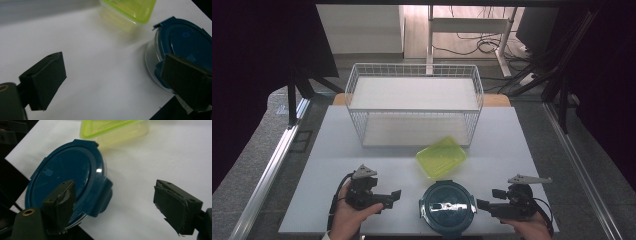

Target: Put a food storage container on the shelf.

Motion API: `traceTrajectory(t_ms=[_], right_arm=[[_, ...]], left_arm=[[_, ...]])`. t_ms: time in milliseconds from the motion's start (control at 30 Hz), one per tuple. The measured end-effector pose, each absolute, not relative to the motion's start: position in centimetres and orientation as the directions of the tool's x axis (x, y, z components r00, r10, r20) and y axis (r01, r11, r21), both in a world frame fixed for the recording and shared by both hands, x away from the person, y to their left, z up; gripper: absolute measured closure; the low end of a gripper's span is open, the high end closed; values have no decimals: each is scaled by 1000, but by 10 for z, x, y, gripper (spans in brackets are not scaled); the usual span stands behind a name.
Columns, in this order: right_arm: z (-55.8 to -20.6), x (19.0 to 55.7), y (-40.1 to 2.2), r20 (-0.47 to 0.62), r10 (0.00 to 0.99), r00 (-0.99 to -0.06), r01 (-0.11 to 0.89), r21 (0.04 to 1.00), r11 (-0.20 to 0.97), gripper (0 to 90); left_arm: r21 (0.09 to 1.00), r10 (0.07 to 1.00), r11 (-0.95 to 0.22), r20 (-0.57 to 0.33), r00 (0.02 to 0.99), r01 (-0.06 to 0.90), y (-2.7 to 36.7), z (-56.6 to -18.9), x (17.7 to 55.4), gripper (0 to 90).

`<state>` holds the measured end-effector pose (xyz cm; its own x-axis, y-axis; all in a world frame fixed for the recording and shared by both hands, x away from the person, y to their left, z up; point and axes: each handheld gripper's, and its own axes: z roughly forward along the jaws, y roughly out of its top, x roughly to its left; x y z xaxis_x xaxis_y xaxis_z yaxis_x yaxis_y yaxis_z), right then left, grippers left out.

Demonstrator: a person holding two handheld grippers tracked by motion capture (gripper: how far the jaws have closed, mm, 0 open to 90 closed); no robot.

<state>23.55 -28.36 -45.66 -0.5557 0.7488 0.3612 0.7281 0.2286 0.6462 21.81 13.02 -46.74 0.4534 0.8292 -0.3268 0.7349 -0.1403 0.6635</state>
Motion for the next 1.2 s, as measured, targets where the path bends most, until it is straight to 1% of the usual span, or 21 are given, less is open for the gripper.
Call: traceTrajectory(t_ms=[167,333,533,733,867,1033,1200], right_arm=[[-457,233,-284,377,736,-562,728,648,223,182],[-459,236,-281,376,728,-573,723,651,232,183],[-462,239,-277,389,720,-574,727,646,231,183],[-463,237,-273,389,715,-581,724,649,235,170],[-463,236,-273,402,705,-584,725,649,231,170],[-465,236,-272,422,688,-590,730,644,230,159],[-468,239,-271,448,674,-587,740,635,222,151]], left_arm=[[653,809,-154,-347,474,741,120,-472,214,57],[645,807,-159,-350,475,747,118,-476,213,76],[631,794,-159,-376,478,759,114,-481,211,99],[625,786,-165,-384,484,763,108,-483,209,93],[627,774,-165,-396,494,762,106,-483,209,107],[622,764,-157,-415,493,767,101,-486,213,101],[617,771,-135,-426,473,775,97,-486,214,71]])
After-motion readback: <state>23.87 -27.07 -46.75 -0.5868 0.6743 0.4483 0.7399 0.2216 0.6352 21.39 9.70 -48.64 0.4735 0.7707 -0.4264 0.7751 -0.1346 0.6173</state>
